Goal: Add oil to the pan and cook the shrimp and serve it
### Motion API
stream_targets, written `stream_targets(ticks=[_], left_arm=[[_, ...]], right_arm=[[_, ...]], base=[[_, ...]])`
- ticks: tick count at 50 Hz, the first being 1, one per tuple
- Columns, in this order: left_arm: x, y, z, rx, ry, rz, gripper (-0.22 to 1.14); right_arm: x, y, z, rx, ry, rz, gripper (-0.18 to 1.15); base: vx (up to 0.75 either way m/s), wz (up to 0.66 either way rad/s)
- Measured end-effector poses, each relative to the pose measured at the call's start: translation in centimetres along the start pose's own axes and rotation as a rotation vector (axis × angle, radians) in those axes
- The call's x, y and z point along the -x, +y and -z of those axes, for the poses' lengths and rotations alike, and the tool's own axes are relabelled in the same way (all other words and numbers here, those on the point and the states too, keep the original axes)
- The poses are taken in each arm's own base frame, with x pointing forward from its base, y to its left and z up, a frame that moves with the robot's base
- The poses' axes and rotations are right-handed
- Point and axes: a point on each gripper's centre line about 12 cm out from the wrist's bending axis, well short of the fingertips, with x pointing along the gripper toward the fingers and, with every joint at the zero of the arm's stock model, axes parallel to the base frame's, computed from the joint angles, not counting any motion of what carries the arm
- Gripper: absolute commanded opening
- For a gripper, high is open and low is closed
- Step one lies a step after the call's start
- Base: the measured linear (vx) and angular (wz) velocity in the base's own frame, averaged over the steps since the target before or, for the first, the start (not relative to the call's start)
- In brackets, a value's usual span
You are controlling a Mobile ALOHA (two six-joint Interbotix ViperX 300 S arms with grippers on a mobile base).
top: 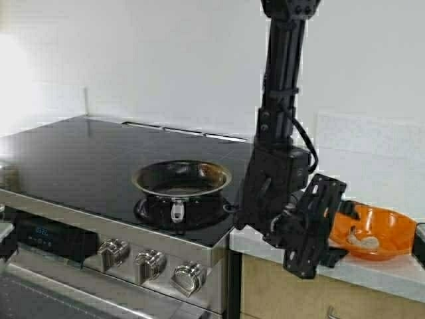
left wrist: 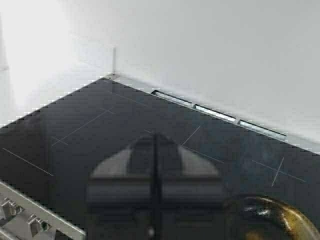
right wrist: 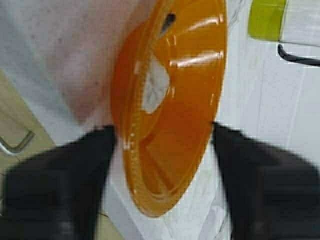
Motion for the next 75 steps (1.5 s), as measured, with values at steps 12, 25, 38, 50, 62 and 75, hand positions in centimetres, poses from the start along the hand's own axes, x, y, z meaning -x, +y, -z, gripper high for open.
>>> stream_targets(ticks=[12,25,38,50,62,75], left_arm=[[0.0,0.0,0.0,0.000,0.002,0.000,0.03],[0.0,0.0,0.0,0.002,0.000,0.000,0.03],[0.0,0.0,0.0,0.000,0.000,0.000,0.03],[0.0,0.0,0.0,0.000,0.001,-0.002,0.03],[0.0,0.0,0.0,0.000,0.002,0.000,0.03],[0.0,0.0,0.0,0.000,0.000,0.000,0.03]], right_arm=[[-1.0,0.5,-0.3,-0.020,0.019,-0.052,0.13],[-0.9,0.5,-0.9,-0.003,0.001,-0.056,0.03],[0.3,-1.1,-1.7,-0.027,-0.030,-0.063,0.03],[4.1,-3.7,-4.4,-0.071,-0.141,-0.083,0.03],[7.7,-6.7,-7.9,-0.192,-0.255,-0.149,0.03],[11.9,-10.1,-13.1,-0.360,-0.408,-0.320,0.03]], base=[[0.00,0.00],[0.00,0.00],[0.00,0.00],[0.00,0.00],[0.00,0.00],[0.00,0.00]])
